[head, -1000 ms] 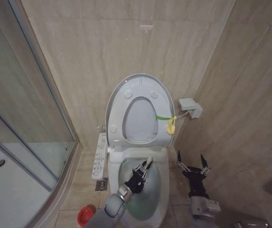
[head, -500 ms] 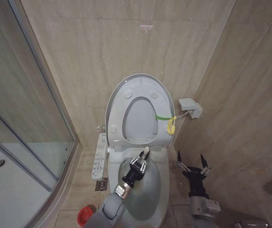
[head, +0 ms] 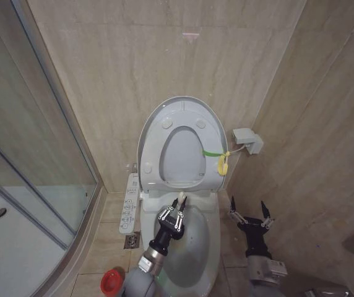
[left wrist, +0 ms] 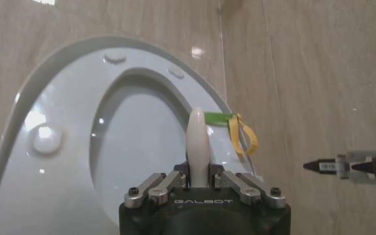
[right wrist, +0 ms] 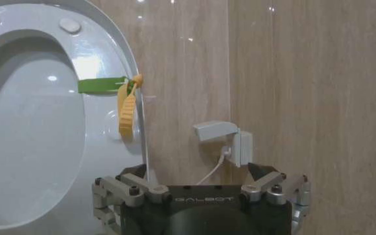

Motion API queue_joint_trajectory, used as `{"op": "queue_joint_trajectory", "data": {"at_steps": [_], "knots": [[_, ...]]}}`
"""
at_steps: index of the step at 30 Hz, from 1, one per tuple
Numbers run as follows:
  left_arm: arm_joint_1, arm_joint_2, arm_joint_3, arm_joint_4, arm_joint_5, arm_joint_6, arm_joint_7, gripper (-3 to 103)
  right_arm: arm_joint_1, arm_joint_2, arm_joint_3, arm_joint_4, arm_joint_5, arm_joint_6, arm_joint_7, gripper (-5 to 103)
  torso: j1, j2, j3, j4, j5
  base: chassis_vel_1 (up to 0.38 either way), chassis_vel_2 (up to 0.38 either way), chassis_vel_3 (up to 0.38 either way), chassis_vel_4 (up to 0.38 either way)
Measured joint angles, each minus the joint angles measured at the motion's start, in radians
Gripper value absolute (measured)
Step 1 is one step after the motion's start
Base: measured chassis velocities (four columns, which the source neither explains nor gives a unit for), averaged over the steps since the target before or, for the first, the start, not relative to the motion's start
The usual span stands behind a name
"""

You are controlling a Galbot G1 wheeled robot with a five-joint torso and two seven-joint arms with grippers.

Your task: Open the toilet lid, clean the toilet bowl with a toilet brush, close the toilet lid, and flush.

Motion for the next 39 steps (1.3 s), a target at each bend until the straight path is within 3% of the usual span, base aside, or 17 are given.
{"op": "queue_joint_trajectory", "data": {"at_steps": [12, 21, 27, 35, 39], "knots": [[0.075, -0.009, -0.036, -0.094, 0.068, -0.027, 0.002, 19, 0.000, 0.000, 0.000, 0.000, 0.000, 0.000, 0.000, 100, 0.000, 0.000, 0.000, -0.0001, 0.0000, 0.000, 0.000, 0.000, 0.000], [0.101, -0.015, -0.038, -0.041, 0.068, -0.035, 0.033, 19, 0.000, 0.000, 0.000, 0.000, 0.000, 0.000, 0.000, 100, 0.000, 0.000, 0.000, 0.0000, 0.0000, 0.000, 0.000, 0.000, 0.000], [0.114, -0.022, -0.055, -0.066, 0.067, -0.034, 0.031, 19, 0.000, 0.000, 0.000, 0.000, 0.000, 0.000, 0.000, 100, 0.000, 0.000, 0.000, -0.0001, 0.0001, 0.000, 0.000, 0.000, 0.000], [0.176, -0.014, -0.136, -0.172, 0.080, -0.032, 0.003, 19, 0.000, 0.000, 0.000, 0.000, 0.000, 0.000, 0.000, 100, 0.000, 0.000, 0.000, -0.0001, 0.0000, 0.000, 0.000, 0.000, 0.000], [0.267, -0.014, -0.152, -0.268, 0.111, -0.032, -0.016, 19, 0.000, 0.000, 0.000, 0.000, 0.000, 0.000, 0.000, 100, 0.000, 0.000, 0.000, 0.0000, 0.0000, 0.000, 0.000, 0.000, 0.000]]}}
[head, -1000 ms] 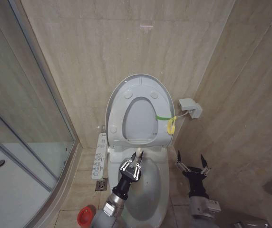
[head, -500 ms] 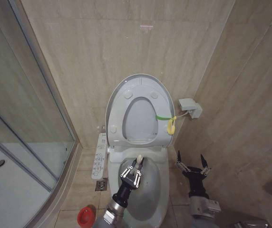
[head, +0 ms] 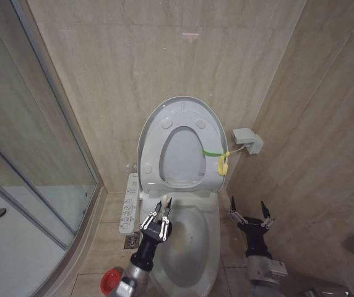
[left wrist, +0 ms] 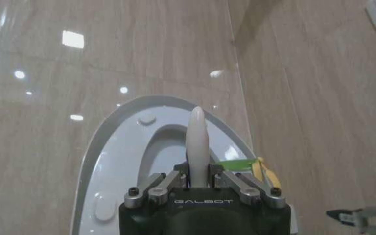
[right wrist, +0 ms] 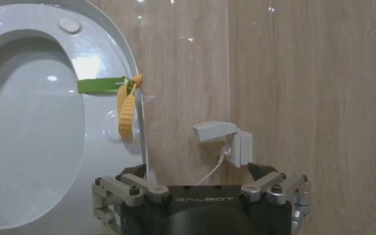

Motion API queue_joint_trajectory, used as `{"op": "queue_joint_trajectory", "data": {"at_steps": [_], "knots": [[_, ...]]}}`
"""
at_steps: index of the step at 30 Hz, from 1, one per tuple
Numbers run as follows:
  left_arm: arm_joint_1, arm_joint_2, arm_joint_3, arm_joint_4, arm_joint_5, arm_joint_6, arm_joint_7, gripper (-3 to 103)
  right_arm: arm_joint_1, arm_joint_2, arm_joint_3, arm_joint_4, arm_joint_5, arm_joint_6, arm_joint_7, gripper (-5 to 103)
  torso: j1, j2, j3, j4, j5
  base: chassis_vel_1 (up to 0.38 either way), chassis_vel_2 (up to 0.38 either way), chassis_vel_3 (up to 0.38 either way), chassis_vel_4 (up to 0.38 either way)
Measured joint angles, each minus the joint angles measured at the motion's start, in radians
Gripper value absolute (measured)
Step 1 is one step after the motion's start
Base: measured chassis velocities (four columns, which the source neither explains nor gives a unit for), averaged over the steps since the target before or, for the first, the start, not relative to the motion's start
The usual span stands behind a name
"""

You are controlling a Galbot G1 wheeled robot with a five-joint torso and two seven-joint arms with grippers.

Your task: Open the toilet lid, clean the toilet bowl with a toilet brush, close the toilet lid, and flush.

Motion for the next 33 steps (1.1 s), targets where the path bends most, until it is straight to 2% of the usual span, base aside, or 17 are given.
{"op": "queue_joint_trajectory", "data": {"at_steps": [1, 9, 18, 24, 28, 33], "knots": [[0.000, 0.000, 0.000, 0.000, 0.000, 0.000, 0.000, 19, 0.000, 0.000, 0.000, 0.000, 0.000, 0.000, 0.000, 100, 0.000, 0.000, 0.000, 0.0000, 0.0000, 0.000, 0.000, 0.000, 0.000], [0.231, -0.001, -0.046, -0.150, 0.093, -0.003, -0.046, 19, 0.000, 0.000, 0.000, 0.000, 0.000, 0.000, 0.000, 100, 0.000, 0.000, 0.000, 0.0002, 0.0000, 0.000, 0.000, 0.000, 0.000], [0.340, -0.019, -0.160, -0.215, 0.123, -0.029, -0.099, 19, 0.000, 0.000, 0.000, 0.000, 0.000, 0.000, 0.000, 100, 0.000, 0.000, 0.000, 0.0000, 0.0000, 0.000, 0.000, 0.000, 0.000], [0.361, -0.024, -0.192, -0.189, 0.117, -0.043, -0.127, 19, 0.000, 0.000, 0.000, 0.000, 0.000, 0.000, 0.000, 100, 0.000, 0.000, 0.000, 0.0000, 0.0000, 0.000, 0.000, 0.000, 0.000], [0.348, -0.035, -0.218, -0.110, 0.113, -0.063, -0.173, 19, 0.000, 0.000, 0.000, 0.000, 0.000, 0.000, 0.000, 100, 0.000, 0.000, 0.000, 0.0000, -0.0001, 0.000, 0.000, 0.000, 0.000], [0.330, -0.038, -0.232, -0.063, 0.104, -0.070, -0.198, 19, 0.000, 0.000, 0.000, 0.000, 0.000, 0.000, 0.000, 100, 0.000, 0.000, 0.000, 0.0000, -0.0001, 0.000, 0.000, 0.000, 0.000]]}}
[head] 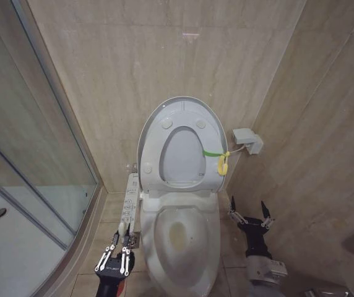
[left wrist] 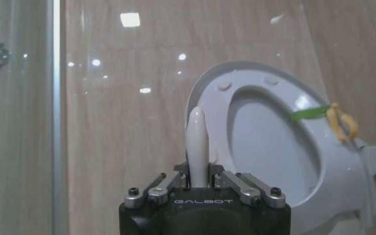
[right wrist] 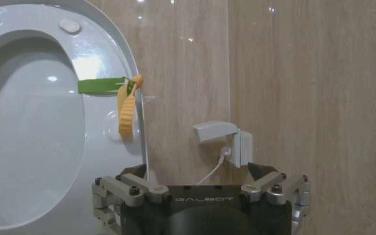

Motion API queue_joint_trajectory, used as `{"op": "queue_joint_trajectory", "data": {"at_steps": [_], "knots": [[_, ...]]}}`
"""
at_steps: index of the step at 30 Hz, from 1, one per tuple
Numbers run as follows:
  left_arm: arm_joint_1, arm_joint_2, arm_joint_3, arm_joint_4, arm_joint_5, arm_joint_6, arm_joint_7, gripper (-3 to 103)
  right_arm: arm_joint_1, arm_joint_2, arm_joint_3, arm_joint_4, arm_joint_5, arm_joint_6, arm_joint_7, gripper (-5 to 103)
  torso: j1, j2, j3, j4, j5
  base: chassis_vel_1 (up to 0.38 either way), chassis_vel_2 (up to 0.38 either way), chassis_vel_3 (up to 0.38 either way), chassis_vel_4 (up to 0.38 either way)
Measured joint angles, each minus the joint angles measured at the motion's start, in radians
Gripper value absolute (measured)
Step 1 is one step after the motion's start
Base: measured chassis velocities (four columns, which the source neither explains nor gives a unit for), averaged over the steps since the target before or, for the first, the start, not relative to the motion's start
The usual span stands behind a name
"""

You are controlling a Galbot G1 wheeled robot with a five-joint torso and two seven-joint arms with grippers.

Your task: Open the toilet lid, clean the toilet bowl with a toilet brush, close the toilet lid, and flush.

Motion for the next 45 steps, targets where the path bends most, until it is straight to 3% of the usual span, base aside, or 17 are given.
{"op": "queue_joint_trajectory", "data": {"at_steps": [18, 25, 31, 35, 45], "knots": [[-0.068, 0.018, -0.025, 0.117, -0.050, -0.019, -0.014, 19, 0.000, 0.000, 0.000, 0.000, 0.000, 0.000, 0.000, 100, 0.000, 0.000, 0.000, 0.0000, 0.0001, 0.018, -0.019, -0.018, 0.021], [-0.093, 0.017, -0.051, 0.223, -0.049, -0.019, -0.087, 19, 0.000, 0.000, 0.000, 0.000, 0.000, 0.000, 0.000, 100, 0.000, 0.000, 0.000, 0.0001, 0.0001, 0.042, -0.034, -0.031, 0.031], [-0.182, 0.026, -0.106, 0.398, -0.062, -0.023, -0.147, 19, 0.000, 0.000, 0.000, 0.000, 0.000, 0.000, 0.000, 100, 0.000, 0.000, 0.000, 0.0002, -0.0001, 0.000, 0.000, 0.000, 0.000], [-0.246, 0.030, -0.114, 0.478, -0.090, -0.041, -0.142, 19, 0.000, 0.000, 0.000, 0.000, 0.000, 0.000, 0.000, 100, 0.000, 0.000, 0.000, 0.0000, 0.0000, 0.000, 0.000, 0.000, 0.000], [-0.376, 0.026, -0.067, 0.579, -0.176, -0.094, -0.066, 19, 0.000, 0.000, 0.000, 0.000, 0.000, 0.000, 0.000, 100, 0.000, 0.000, 0.000, -0.0002, 0.0001, 0.000, 0.000, 0.000, 0.000]]}}
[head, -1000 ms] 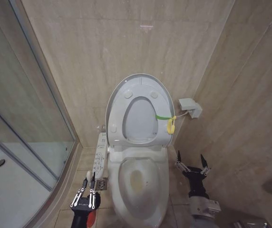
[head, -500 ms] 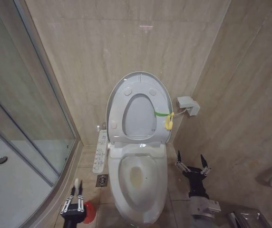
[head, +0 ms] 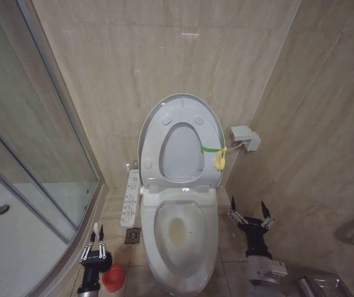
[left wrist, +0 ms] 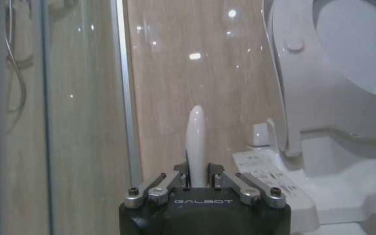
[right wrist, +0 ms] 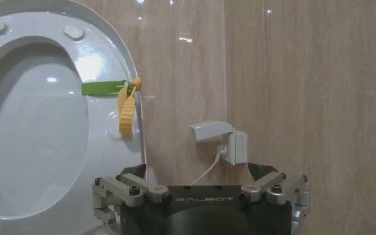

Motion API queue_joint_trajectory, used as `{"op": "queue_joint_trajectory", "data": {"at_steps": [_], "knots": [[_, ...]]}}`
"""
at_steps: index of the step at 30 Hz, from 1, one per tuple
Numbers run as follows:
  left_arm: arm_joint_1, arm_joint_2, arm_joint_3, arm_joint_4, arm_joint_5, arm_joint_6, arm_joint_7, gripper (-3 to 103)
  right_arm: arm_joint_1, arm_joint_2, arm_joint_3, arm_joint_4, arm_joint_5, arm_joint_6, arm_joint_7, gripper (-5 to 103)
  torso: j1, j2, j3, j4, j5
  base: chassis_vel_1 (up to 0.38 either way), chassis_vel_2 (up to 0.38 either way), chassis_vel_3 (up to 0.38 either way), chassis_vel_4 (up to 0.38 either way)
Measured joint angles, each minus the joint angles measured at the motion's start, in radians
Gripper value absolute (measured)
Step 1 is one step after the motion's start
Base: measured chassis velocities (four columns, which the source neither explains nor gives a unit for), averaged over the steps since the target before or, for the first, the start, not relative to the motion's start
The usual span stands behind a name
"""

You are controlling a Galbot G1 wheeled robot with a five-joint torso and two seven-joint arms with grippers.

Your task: Open the toilet lid, clean the toilet bowl with a toilet brush, close the toilet lid, and flush.

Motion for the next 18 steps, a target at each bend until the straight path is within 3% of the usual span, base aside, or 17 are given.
{"op": "queue_joint_trajectory", "data": {"at_steps": [18], "knots": [[-0.108, 0.000, 0.043, 0.224, -0.028, -0.001, 0.008, 19, 0.000, 0.000, 0.000, 0.000, 0.000, 0.000, 0.000, 100, 0.000, 0.000, 0.000, 0.0003, 0.0000, 0.000, 0.000, 0.000, 0.000]]}}
